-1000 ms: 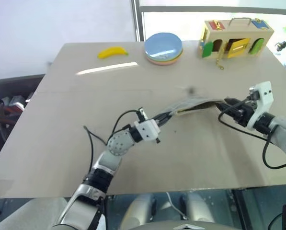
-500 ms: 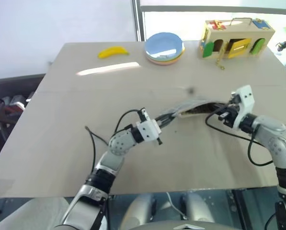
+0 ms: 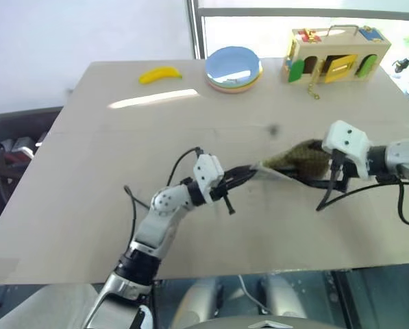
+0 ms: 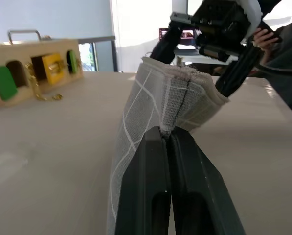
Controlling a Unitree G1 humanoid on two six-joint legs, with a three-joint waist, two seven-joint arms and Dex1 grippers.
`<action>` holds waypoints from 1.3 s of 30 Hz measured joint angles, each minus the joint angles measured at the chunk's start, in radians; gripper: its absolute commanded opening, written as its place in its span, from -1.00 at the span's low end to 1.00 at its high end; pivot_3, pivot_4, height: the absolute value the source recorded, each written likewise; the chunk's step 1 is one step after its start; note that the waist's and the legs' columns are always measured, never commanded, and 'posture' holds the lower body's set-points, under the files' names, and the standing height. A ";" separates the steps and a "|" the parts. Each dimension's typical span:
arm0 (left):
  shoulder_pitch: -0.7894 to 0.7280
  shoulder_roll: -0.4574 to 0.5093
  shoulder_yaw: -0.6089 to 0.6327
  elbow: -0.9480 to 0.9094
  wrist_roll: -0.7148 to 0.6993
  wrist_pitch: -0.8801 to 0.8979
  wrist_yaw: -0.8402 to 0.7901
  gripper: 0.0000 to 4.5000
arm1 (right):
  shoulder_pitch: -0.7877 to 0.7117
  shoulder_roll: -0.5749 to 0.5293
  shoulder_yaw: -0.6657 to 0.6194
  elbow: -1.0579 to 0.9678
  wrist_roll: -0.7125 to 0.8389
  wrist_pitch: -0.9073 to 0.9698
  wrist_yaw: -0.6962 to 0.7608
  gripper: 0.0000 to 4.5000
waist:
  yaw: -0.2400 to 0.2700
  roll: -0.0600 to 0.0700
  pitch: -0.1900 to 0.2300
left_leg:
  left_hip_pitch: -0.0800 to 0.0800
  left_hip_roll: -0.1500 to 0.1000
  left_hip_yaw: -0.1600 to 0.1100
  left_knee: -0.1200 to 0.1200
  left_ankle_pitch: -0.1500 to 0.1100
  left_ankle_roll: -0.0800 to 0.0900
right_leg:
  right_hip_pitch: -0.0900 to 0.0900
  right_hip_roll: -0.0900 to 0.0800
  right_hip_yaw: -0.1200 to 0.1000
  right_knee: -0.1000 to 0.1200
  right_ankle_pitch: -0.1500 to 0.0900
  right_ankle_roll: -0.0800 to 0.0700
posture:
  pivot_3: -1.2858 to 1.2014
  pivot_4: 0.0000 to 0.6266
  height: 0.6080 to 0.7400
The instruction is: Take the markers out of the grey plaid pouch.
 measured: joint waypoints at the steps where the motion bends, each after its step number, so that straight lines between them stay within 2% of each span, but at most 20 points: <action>1: 0.004 -0.004 0.000 -0.007 -0.010 0.019 -0.005 -1.00 | -0.010 -0.004 0.017 -0.014 -0.001 0.013 0.018 0.98 | 0.003 0.000 0.000 | 0.000 0.000 0.000 0.000 0.000 0.000 | 0.000 0.000 0.000 0.000 0.000 0.000 | 0.03 -0.52 1.00; 6: 0.025 -0.031 0.023 -0.030 -0.062 0.105 -0.004 -1.00 | -0.057 -0.015 0.103 -0.063 -0.027 0.056 0.083 0.98 | 0.008 0.000 0.000 | -0.001 0.000 -0.001 0.000 0.000 0.000 | 0.000 0.000 0.000 -0.001 0.000 0.000 | 0.03 -0.52 1.00; 9: 0.027 -0.062 0.053 -0.047 -0.102 0.164 0.025 -1.00 | -0.082 0.003 0.130 -0.067 -0.040 0.065 0.100 0.62 | 0.008 -0.001 0.000 | -0.001 0.000 -0.001 0.000 0.000 0.000 | 0.000 0.000 -0.001 -0.001 0.000 0.000 | 0.03 -0.52 1.00; 11: 0.027 -0.081 0.077 -0.056 -0.127 0.206 0.044 -1.00 | -0.105 0.028 0.164 -0.052 -0.068 0.058 0.106 0.21 | 0.007 -0.001 0.000 | -0.001 0.000 -0.001 0.000 0.000 0.000 | 0.000 0.000 -0.001 -0.001 0.000 0.000 | 0.03 -0.52 1.00; 17: 0.036 -0.084 0.085 -0.058 -0.155 0.277 0.028 -1.00 | -0.167 0.127 0.263 0.099 -0.187 -0.007 0.115 0.21 | 0.005 -0.001 0.000 | -0.001 0.000 0.000 0.000 0.000 0.000 | 0.000 0.000 0.000 0.000 0.000 0.000 | 0.03 -0.52 1.00; 20: 0.036 -0.087 0.082 -0.052 -0.141 0.275 0.008 -1.00 | -0.233 0.145 0.251 0.132 -0.175 0.000 0.144 0.21 | 0.006 -0.001 0.001 | -0.001 0.000 -0.001 0.000 0.000 0.000 | 0.000 0.000 -0.001 -0.001 0.000 0.000 | 0.03 -0.52 1.00; 26: 0.029 -0.105 0.091 -0.006 -0.128 0.269 -0.007 -1.00 | -0.316 0.035 0.094 0.098 -0.031 0.099 0.284 0.21 | 0.012 -0.001 0.001 | -0.003 0.000 -0.003 0.000 0.000 0.000 | 0.000 -0.001 -0.003 -0.004 0.000 0.000 | 0.03 -0.52 1.00; 32: 0.027 -0.114 0.089 0.022 -0.119 0.255 -0.037 -1.00 | -0.330 0.005 0.032 0.098 0.045 0.179 0.307 0.21 | 0.007 -0.001 0.001 | -0.002 0.000 -0.002 0.000 0.000 0.000 | 0.000 -0.001 -0.002 -0.002 0.000 0.000 | 0.03 -0.52 1.00; 35: 0.025 -0.121 0.089 0.028 -0.117 0.254 -0.045 -1.00 | -0.328 0.004 0.028 0.121 0.036 0.175 0.284 -0.19 | 0.008 -0.001 0.001 | -0.002 0.000 -0.002 0.000 0.000 0.000 | 0.000 -0.001 -0.002 -0.002 0.000 0.000 | 0.03 -0.52 1.00; 38: 0.022 -0.122 0.091 0.033 -0.115 0.252 -0.046 -1.00 | -0.295 0.003 0.036 0.122 0.017 0.161 0.282 -0.88 | 0.009 -0.001 0.001 | -0.002 0.000 -0.002 0.000 0.000 0.000 | 0.000 -0.001 -0.002 -0.002 0.000 0.000 | 0.03 -0.52 1.00; 39: 0.022 -0.122 0.092 0.034 -0.114 0.252 -0.046 -1.00 | -0.284 0.002 0.043 0.125 0.006 0.152 0.282 -0.96 | 0.008 -0.001 0.001 | -0.002 0.000 -0.002 0.000 0.000 0.000 | 0.000 -0.001 -0.002 -0.002 0.000 0.000 | 0.03 -0.52 1.00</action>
